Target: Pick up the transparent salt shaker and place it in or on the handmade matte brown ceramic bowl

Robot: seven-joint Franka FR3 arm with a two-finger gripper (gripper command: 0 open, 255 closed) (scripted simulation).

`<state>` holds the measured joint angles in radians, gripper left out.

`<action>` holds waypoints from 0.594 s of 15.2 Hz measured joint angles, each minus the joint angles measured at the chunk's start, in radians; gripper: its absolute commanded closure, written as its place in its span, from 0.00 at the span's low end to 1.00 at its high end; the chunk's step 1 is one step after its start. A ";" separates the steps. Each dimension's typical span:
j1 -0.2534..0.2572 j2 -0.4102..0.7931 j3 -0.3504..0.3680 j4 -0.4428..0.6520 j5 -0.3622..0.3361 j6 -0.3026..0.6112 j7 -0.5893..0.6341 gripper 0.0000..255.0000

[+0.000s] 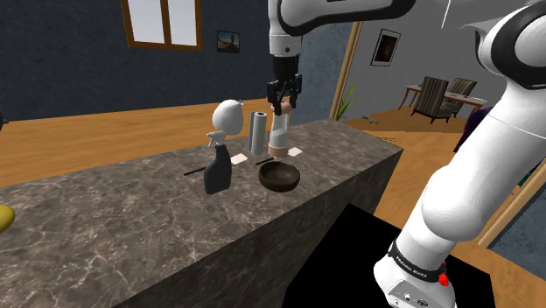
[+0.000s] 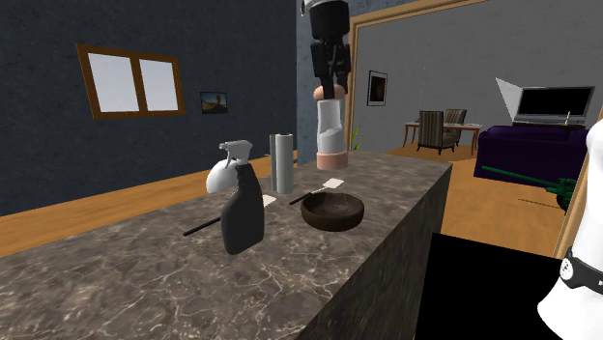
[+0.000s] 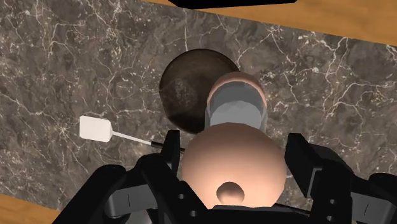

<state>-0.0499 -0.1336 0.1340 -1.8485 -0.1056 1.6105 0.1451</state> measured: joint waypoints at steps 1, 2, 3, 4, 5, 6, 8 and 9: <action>-0.010 0.002 -0.013 0.011 -0.004 -0.007 -0.023 1.00; -0.020 0.004 -0.025 0.020 -0.008 -0.011 -0.046 1.00; -0.029 0.003 -0.037 0.020 -0.012 -0.008 -0.067 1.00; -0.038 0.008 -0.049 0.032 -0.015 -0.014 -0.088 1.00; -0.047 0.019 -0.059 0.057 -0.019 -0.026 -0.108 1.00; -0.053 0.019 -0.066 0.055 -0.022 -0.021 -0.119 1.00; -0.056 0.018 -0.070 0.033 -0.023 -0.001 -0.124 1.00; -0.056 0.020 -0.071 0.025 -0.023 0.011 -0.125 1.00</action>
<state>-0.1064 -0.1131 0.0631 -1.8240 -0.1290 1.6211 0.0205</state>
